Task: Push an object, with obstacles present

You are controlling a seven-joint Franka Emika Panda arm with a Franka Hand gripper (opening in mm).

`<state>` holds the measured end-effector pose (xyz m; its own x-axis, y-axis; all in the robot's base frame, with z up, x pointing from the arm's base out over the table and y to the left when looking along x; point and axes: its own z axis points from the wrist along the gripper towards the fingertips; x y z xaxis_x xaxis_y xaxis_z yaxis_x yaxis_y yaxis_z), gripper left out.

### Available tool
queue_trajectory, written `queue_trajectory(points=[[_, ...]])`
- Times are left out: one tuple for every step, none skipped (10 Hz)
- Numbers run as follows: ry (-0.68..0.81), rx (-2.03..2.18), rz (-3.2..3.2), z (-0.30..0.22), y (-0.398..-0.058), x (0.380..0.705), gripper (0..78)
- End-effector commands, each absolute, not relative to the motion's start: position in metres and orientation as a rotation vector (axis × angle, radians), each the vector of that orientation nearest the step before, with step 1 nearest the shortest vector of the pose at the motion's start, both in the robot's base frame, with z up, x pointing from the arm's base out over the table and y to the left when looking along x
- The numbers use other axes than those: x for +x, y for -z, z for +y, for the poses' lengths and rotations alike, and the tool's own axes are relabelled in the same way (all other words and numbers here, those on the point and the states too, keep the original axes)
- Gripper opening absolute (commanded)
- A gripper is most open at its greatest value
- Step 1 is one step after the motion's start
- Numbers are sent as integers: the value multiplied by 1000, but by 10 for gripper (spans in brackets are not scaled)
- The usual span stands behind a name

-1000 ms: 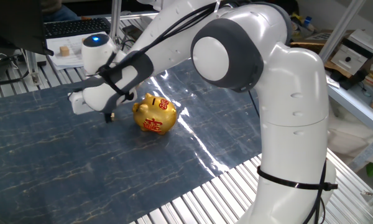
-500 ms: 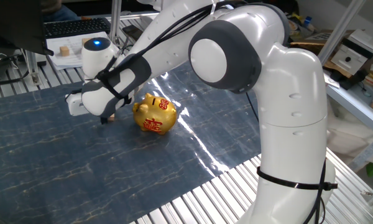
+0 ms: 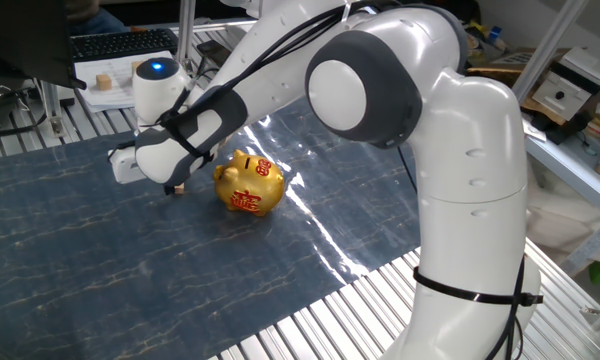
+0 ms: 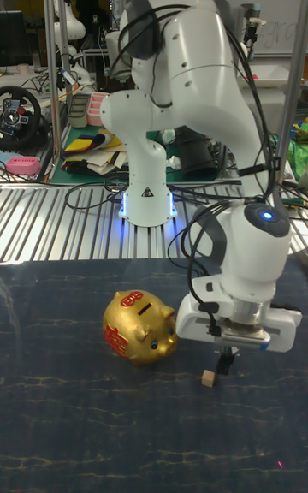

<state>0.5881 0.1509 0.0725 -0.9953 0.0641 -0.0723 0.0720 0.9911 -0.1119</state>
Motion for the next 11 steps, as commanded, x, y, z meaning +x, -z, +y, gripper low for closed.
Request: queue_trajectory(points=[[152,98,3063,151,-70,592,0],[160,86,3059,152,-68,593,0],[167,76,3059,152,-65,594,0],[169,66,3059,152,-64,594,0],[172,60,3059,152,-64,594,0],[191,46,3059,151,-63,595,0],[201,39,3061,150,-63,595,0],[214,23,3064,148,-65,597,0],[215,5,3066,143,-66,598,0],[215,2,3066,142,-66,599,0],[218,-12,3067,138,-66,599,0]])
